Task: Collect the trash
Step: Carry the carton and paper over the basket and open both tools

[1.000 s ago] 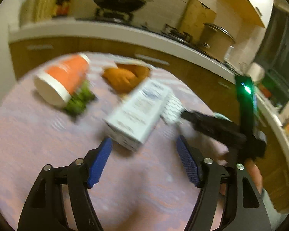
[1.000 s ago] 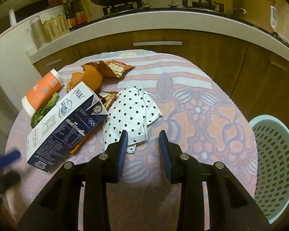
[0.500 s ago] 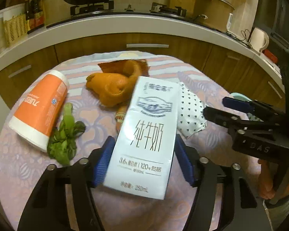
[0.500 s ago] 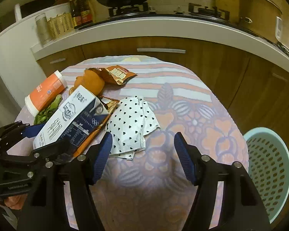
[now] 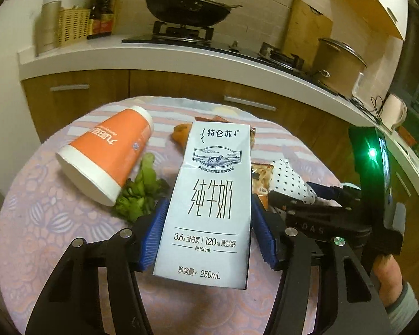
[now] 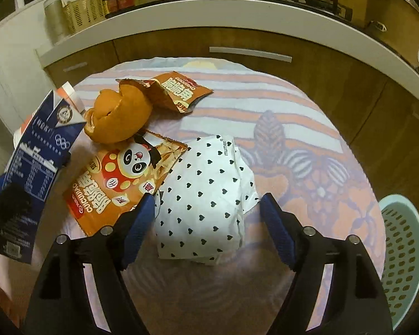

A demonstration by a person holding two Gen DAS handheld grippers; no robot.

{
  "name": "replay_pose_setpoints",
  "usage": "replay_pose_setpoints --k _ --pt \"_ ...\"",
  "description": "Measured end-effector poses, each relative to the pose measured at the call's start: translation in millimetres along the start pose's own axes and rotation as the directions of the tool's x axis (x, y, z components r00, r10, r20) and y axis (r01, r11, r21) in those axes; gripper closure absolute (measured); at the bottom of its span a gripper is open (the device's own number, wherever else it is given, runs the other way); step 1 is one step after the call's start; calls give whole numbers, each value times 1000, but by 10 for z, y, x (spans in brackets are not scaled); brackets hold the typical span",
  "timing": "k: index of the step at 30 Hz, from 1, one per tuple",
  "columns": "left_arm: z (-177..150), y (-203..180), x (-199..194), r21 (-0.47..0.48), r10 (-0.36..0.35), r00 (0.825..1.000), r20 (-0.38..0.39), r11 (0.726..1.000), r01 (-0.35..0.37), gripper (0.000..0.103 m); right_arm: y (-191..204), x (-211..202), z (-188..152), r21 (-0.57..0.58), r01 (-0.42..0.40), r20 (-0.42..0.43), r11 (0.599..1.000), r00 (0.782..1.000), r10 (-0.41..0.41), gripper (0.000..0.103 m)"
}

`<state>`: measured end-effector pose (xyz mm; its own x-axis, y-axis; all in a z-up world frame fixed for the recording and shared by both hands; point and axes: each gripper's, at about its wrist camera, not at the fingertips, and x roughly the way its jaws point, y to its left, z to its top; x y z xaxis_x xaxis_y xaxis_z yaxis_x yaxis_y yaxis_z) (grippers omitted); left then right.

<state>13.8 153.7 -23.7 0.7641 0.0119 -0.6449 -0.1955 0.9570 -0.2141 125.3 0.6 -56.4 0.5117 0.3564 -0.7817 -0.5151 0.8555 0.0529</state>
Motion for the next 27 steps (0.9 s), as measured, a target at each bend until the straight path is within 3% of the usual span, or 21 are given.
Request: replay_pose_setpoints --k 2,6,9,16,27 --pt "14 10 14 -8 0 1000 0 1000 0 47 11 -15 -17 -12 21 5 1000 1000 -21 39" --pt "23 0 33 -18 -9 1000 -2 1000 9 47 25 -74 -54 -27 29 19 999 999 -29 75" --pt "25 -27 33 -14 -8 1000 2 1000 8 47 -52 -126 -86 3 19 26 1000 999 -19 86" --pt "71 -255 -71 14 -36 999 31 999 36 47 -347 -416 -137 81 7 86 997 996 -14 88" --pt "111 -991 -75 92 -158 987 36 984 154 47 -913 -1132 -252 162 74 179 984 978 -104 88"
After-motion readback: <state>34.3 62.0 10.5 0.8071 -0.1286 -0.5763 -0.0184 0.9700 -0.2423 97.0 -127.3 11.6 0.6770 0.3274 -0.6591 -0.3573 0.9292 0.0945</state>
